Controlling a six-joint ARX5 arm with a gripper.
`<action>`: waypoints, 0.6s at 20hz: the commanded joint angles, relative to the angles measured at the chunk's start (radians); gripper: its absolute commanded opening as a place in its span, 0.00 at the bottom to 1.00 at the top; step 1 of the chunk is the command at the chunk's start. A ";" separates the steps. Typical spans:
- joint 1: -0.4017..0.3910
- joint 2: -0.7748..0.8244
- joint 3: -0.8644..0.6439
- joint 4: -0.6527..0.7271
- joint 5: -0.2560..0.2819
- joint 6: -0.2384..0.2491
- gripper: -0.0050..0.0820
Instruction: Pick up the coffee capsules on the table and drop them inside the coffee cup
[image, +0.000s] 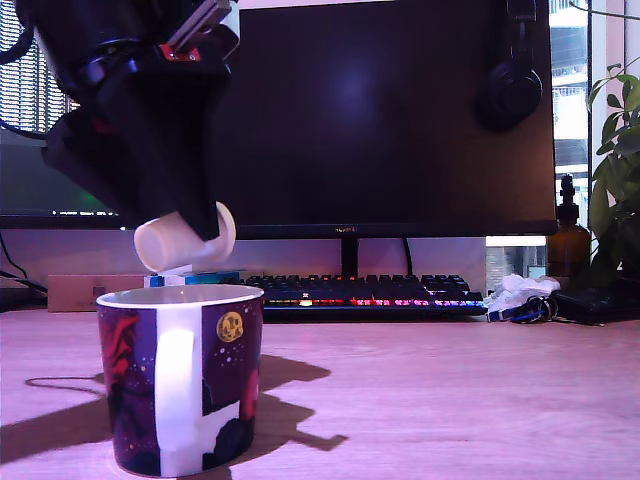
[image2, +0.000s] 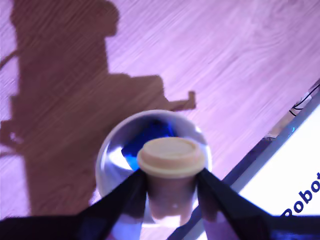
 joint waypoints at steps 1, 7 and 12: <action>-0.005 0.006 -0.002 -0.001 0.002 0.003 0.30; -0.011 0.006 -0.002 0.003 -0.001 0.003 0.30; -0.011 0.006 -0.002 0.003 -0.003 0.004 0.30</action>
